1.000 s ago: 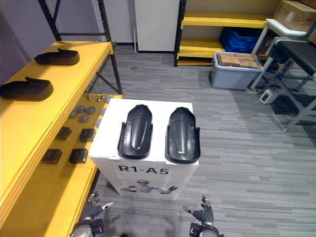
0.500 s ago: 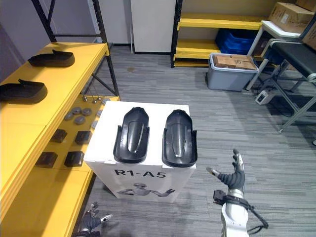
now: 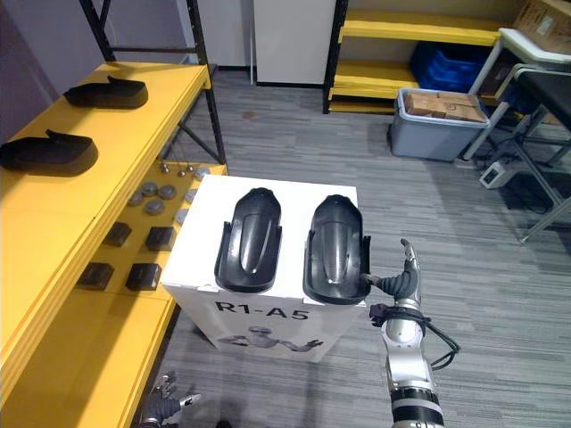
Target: Walk over and take plastic housings, then place them on the shelf
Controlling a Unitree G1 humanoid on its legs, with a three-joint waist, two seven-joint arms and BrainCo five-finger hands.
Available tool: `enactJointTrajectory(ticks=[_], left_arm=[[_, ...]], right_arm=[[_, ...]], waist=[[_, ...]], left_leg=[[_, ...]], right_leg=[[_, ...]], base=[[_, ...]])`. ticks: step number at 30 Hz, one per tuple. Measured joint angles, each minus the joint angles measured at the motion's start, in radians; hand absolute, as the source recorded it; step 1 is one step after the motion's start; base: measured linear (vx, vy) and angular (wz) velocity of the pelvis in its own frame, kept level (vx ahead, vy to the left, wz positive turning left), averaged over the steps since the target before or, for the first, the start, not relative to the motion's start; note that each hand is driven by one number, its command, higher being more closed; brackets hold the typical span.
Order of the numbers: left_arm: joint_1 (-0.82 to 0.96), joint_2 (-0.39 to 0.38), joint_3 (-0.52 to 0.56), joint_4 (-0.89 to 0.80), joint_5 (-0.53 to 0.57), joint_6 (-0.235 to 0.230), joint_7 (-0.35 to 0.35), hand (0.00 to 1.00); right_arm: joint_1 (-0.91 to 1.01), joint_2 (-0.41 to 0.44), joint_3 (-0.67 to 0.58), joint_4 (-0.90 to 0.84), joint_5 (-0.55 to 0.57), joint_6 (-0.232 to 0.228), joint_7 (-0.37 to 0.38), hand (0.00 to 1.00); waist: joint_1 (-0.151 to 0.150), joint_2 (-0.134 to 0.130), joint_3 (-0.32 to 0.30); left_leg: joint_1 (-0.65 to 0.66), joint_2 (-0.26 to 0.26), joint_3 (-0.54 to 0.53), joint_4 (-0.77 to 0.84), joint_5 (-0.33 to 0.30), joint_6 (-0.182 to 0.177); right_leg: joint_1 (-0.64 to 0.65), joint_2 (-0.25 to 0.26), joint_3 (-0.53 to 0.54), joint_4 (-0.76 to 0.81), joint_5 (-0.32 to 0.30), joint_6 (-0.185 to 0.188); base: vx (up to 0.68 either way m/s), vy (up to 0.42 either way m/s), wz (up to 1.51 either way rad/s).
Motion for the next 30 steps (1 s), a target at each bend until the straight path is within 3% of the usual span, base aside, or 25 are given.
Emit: enactJointTrajectory(ticks=[5, 11, 12, 22, 30], left_arm=[[0.0, -0.015, -0.007, 0.0, -0.002, 0.0, 0.003, 0.0], [-0.001, -0.017, -0.038, 0.0, -0.003, 0.0, 0.006, 0.0], [-0.002, -0.017, -0.038, 0.0, -0.004, 0.0, 0.007, 0.0], [-0.007, -0.017, -0.038, 0.002, -0.004, 0.0, 0.023, 0.0], [-0.01, -0.017, -0.037, 0.001, -0.004, 0.001, 0.022, 0.0]], right_arm=[[-0.086, 0.0, 0.002, 0.14, 0.0, 0.038, -0.015, 0.0], [-0.218, -0.01, 0.004, 0.275, -0.002, 0.047, -0.019, 0.0], [-0.239, -0.011, 0.005, 0.297, -0.014, 0.05, -0.018, 1.0], [-0.306, -0.047, 0.021, 0.378, -0.04, 0.051, 0.002, 1.0], [-0.23, -0.044, 0.019, 0.295, -0.037, 0.058, 0.022, 1.0]], waist=[[0.0, 0.018, 0.023], [-0.001, 0.018, 0.045], [-0.001, 0.017, 0.048], [0.007, 0.015, 0.064], [-0.003, 0.012, 0.07]], left_leg=[[-0.012, -0.014, -0.02, -0.013, 0.017, 0.011], [-0.012, -0.018, -0.026, -0.044, 0.038, 0.01], [-0.012, -0.019, -0.027, -0.048, 0.04, 0.011], [0.0, -0.022, -0.027, -0.062, 0.042, 0.011], [0.023, -0.02, -0.026, -0.062, 0.041, 0.01]], right_leg=[[-0.001, -0.009, -0.013, -0.016, 0.001, 0.002], [-0.014, -0.01, -0.02, -0.016, 0.004, 0.002], [-0.015, -0.01, -0.02, -0.016, 0.004, 0.002], [-0.003, -0.011, -0.021, -0.025, 0.004, 0.002], [0.018, -0.011, -0.016, -0.031, 0.005, 0.001]], base=[[-0.04, 0.026, 0.1], [-0.01, 0.004, 0.03], [0.0, 0.0, 0.0], [0.0, 0.0, 0.0], [0.0, 0.0, -0.02]])
